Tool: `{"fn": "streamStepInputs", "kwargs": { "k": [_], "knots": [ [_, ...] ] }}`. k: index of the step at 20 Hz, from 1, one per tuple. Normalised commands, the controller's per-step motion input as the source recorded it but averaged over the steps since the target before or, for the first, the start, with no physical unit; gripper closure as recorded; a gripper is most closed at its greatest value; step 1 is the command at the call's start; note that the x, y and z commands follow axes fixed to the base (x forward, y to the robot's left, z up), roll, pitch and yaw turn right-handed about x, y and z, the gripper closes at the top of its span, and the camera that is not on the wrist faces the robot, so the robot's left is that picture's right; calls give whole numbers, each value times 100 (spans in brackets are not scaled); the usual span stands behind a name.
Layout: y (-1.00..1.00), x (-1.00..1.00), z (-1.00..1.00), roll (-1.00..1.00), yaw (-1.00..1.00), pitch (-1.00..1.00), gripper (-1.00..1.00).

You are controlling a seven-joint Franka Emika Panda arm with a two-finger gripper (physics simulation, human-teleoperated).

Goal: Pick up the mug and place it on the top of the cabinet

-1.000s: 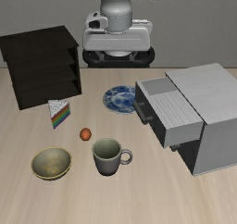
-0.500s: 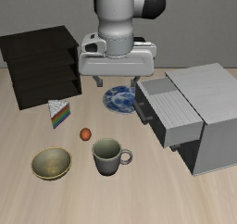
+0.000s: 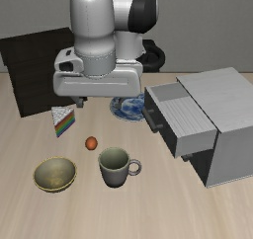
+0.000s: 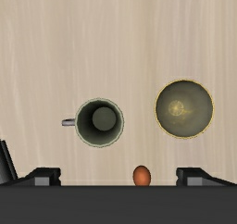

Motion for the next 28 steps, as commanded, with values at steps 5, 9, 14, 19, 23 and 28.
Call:
{"fn": "streamStepInputs", "kwargs": {
  "k": [5,9,14,19,23,28],
  "knots": [
    [0,0,-100,0,0,0,-100],
    [0,0,-100,0,0,0,-100],
    [0,0,-100,0,0,0,-100],
    [0,0,-20,0,0,0,100],
    [0,0,0,0,0,0,100],
    [0,0,80,0,0,0,100]
  ]
}}
